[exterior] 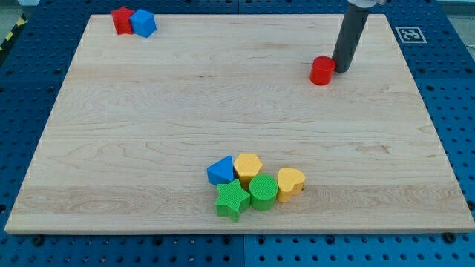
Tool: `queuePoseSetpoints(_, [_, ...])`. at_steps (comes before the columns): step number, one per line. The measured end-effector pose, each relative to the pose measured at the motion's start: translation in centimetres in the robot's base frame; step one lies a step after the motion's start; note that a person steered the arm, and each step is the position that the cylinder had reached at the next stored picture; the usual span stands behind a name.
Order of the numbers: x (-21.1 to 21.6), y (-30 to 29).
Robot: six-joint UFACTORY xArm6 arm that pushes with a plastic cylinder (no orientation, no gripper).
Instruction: Move the red circle parallel to the heart
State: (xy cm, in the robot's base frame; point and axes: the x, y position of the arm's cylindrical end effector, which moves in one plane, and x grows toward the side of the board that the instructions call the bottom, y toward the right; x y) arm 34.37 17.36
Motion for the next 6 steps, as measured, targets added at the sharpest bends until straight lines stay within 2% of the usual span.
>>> queuePoseSetpoints(6, [2.6,-6.1])
